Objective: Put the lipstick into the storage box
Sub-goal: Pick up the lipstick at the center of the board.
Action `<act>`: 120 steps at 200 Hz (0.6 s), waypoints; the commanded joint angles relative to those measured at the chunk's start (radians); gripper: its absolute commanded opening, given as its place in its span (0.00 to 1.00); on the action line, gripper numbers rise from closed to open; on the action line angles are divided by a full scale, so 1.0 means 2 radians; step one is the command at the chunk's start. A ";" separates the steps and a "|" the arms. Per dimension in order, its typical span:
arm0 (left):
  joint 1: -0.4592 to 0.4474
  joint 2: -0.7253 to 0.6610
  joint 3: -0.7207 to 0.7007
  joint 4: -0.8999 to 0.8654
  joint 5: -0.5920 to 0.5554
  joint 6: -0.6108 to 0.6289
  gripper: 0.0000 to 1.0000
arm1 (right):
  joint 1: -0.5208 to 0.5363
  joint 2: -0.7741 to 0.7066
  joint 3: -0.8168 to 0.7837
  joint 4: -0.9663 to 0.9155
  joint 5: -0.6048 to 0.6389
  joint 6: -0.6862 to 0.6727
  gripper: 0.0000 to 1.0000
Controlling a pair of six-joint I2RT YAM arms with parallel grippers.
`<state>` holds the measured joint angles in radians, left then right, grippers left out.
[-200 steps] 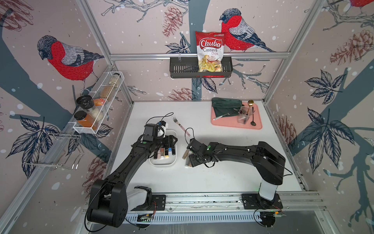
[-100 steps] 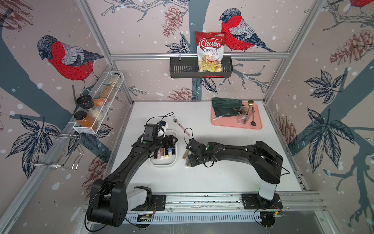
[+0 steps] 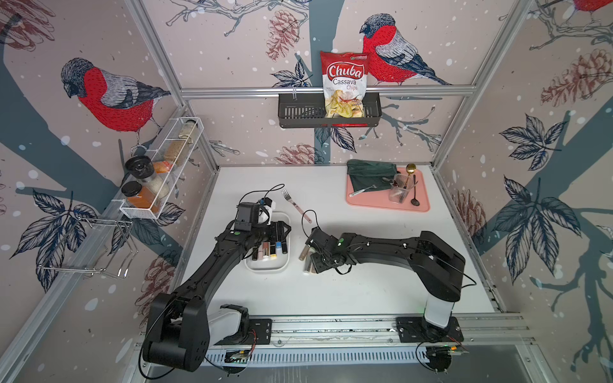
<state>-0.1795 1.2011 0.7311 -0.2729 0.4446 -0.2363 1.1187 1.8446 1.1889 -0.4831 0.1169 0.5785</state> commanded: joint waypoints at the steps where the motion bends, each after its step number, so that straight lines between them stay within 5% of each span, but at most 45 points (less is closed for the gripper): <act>1: 0.001 -0.002 0.004 0.007 0.006 0.006 0.67 | 0.001 -0.006 0.009 -0.032 0.036 0.014 0.60; 65: 0.001 -0.003 0.004 0.007 0.006 0.007 0.68 | 0.003 -0.004 0.007 -0.011 0.014 0.018 0.79; 120: 0.001 -0.003 0.003 0.007 0.007 0.007 0.68 | -0.001 0.004 -0.007 -0.009 0.015 0.020 0.76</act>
<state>-0.1795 1.1988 0.7319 -0.2729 0.4446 -0.2363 1.1183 1.8496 1.1881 -0.5022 0.1436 0.6052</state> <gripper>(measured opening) 0.679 0.776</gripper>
